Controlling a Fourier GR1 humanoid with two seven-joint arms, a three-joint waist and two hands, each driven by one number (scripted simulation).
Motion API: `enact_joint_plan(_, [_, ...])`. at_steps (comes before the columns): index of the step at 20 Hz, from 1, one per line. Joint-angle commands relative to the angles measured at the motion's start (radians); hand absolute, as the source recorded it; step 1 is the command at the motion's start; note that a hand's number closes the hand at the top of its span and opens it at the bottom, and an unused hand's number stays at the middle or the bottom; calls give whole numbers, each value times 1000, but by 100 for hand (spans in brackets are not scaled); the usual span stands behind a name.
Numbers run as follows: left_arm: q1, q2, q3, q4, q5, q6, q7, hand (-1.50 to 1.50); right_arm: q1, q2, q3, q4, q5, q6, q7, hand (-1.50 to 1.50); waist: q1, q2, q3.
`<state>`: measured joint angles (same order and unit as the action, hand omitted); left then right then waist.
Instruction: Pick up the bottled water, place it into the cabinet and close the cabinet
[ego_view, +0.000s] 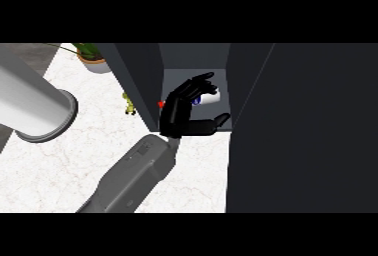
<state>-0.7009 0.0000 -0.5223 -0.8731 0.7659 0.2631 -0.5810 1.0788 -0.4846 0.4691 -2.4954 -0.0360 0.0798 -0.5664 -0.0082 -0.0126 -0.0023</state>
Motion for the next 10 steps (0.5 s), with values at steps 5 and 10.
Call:
enact_joint_plan(5, [362,56,-155,-336,-57,73,-10,-150,74,-25,48,-180,103,-66,57,-150,29,-5,0])
enact_joint_plan(10, [578,219,-165,-606,-54,105,5,-150,37,-25,47,-100,106,-85,27,-150,40,-1,1])
